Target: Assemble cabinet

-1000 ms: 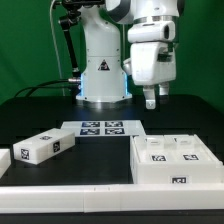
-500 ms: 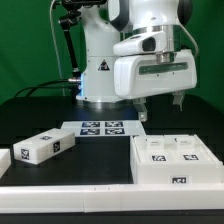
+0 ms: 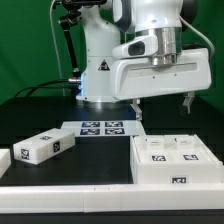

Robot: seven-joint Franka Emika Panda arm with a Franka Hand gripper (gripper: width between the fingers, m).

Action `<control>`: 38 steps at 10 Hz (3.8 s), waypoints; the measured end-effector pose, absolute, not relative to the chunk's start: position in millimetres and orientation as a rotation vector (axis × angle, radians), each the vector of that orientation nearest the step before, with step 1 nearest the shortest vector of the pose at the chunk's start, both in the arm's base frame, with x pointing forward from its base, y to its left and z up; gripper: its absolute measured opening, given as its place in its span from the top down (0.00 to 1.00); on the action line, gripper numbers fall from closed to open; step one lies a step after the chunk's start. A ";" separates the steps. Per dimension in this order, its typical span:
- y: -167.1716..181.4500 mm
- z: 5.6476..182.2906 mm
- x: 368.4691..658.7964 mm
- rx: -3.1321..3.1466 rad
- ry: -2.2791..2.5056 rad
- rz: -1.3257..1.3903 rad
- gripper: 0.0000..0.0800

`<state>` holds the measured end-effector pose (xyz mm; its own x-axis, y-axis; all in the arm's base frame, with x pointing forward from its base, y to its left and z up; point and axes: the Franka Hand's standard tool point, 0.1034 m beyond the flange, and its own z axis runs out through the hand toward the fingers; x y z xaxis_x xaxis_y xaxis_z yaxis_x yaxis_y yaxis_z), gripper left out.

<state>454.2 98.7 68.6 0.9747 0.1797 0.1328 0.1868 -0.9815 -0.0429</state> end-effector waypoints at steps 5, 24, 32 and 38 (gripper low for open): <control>93.7 55.8 469.4 -3.061 0.262 -0.172 0.00; 87.2 8.4 491.1 -3.087 0.048 -0.192 0.00; 78.7 4.9 495.2 -3.091 0.001 -0.205 0.02; 79.7 4.6 494.7 -3.092 -0.025 -0.204 0.94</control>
Offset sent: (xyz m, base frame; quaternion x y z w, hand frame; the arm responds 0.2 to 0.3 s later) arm 0.0266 -0.0283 -0.0198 -0.0653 0.0272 0.1816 0.9808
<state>494.7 79.7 4.6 0.9912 0.0130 0.1315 0.0187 -0.9989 -0.0419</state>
